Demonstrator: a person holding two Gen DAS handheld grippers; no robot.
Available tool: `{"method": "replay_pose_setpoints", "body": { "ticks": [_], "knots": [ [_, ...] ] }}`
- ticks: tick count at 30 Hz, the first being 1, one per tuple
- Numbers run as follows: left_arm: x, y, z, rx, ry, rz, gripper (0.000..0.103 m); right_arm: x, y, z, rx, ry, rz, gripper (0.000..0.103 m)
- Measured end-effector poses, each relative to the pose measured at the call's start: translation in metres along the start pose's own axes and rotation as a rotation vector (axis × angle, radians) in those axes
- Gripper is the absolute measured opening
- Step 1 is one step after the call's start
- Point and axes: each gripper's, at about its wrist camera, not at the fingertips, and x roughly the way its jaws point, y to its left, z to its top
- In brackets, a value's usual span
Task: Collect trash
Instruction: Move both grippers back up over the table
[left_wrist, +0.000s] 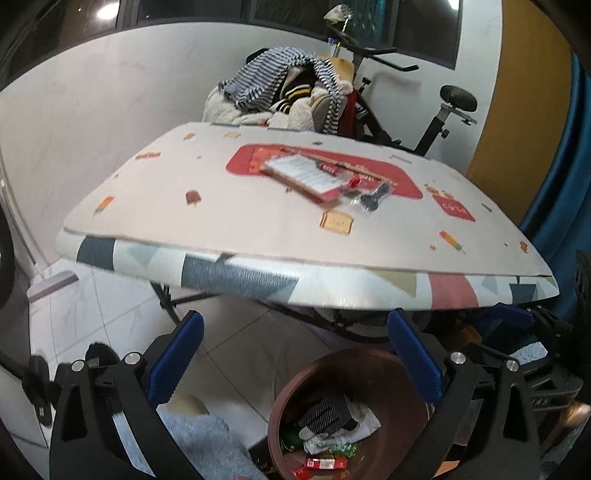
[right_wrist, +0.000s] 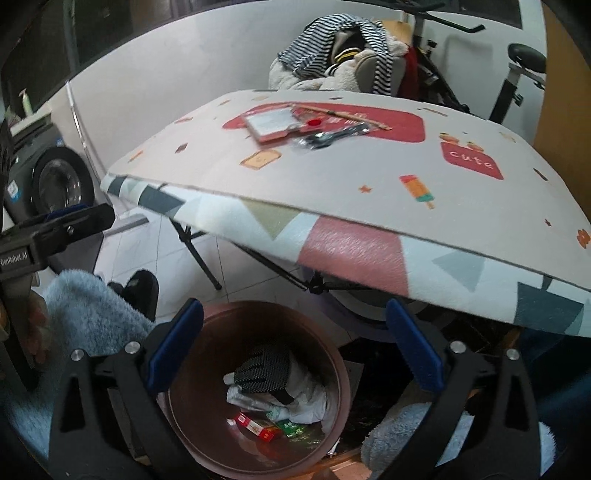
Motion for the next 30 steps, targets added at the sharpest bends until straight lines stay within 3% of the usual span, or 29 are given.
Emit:
{"method": "replay_pose_setpoints", "body": {
  "ticks": [5,14,18,26,30],
  "knots": [
    [-0.007,0.006,0.030,0.012,-0.071,0.008,0.097,-0.009,-0.021,0.017,0.079,-0.026,0.020,0.097],
    [-0.011,0.022,0.090,0.022,-0.193,0.042,0.097,-0.024,-0.053,0.065,0.154,-0.144,-0.025,0.097],
    [-0.008,0.026,0.108,0.035,-0.226,0.032,0.097,-0.023,-0.065,0.084,0.153,-0.141,0.002,0.097],
    [0.014,0.039,0.128,0.026,-0.187,-0.016,0.097,-0.009,-0.076,0.120,0.108,-0.121,-0.054,0.097],
    [0.032,0.046,0.132,0.009,-0.128,0.005,0.097,0.008,-0.079,0.134,0.116,-0.092,-0.093,0.097]
  ]
}}
